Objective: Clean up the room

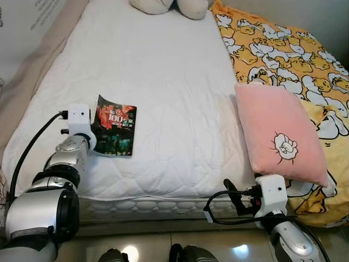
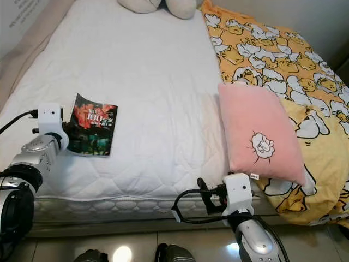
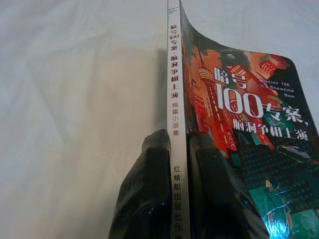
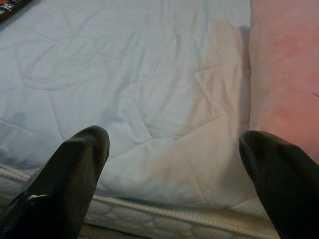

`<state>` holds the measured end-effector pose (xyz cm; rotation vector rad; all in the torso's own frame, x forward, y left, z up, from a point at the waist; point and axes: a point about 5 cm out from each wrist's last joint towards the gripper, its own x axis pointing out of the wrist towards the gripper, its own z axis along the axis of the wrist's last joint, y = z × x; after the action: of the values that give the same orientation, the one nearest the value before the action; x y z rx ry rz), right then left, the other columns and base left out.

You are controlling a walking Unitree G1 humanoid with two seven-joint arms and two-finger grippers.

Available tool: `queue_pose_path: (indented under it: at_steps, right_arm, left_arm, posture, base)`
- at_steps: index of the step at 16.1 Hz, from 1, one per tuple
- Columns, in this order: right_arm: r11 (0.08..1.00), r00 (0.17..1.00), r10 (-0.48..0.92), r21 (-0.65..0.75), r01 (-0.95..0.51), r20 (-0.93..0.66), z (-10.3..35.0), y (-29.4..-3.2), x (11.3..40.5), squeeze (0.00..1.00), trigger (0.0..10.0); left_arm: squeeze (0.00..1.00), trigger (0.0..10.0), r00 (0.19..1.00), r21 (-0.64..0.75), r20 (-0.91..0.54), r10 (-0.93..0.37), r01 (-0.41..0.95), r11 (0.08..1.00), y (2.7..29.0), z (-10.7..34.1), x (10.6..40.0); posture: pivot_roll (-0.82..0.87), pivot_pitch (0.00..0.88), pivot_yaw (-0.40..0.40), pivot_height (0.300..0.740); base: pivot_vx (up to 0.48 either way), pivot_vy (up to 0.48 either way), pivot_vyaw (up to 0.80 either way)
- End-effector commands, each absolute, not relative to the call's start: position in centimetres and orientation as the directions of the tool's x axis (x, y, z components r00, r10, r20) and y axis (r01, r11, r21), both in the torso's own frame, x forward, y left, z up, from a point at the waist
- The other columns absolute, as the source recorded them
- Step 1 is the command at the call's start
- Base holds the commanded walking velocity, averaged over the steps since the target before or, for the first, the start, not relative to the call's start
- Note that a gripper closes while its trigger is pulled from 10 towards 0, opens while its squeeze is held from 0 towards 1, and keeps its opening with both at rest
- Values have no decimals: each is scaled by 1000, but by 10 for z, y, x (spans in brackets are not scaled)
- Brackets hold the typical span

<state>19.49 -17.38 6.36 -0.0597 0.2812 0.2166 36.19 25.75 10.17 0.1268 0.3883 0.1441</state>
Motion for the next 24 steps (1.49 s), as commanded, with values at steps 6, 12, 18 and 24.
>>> queue_pose_path:
  at_steps: [6,12,18,24]
  right_arm:
    - [978,931,188,-31,-208,-313,57,-177,191,0,10000]
    - [975,928,197,-32,-218,-317,55,-176,194,0,10000]
    - [976,930,192,-36,-214,-313,54,-176,196,0,10000]
    - [980,936,185,-12,-198,-300,56,-178,197,0,10000]
  left_arm:
    - [0,10000,919,199,-381,99,-23,980,243,98,364]
    - [0,10000,916,50,-401,13,7,999,215,88,365]
    - [0,10000,915,116,-404,-4,55,992,201,87,368]
    - [1000,10000,912,120,-398,102,-59,991,218,85,364]
  posture:
    - [-173,86,-166,726]
    - [-171,62,-162,726]
    - [-179,58,-153,726]
    - [-170,64,-154,726]
  base:
    - [0,0,0]
    - [0,0,0]
    - [0,0,0]
    - [0,0,0]
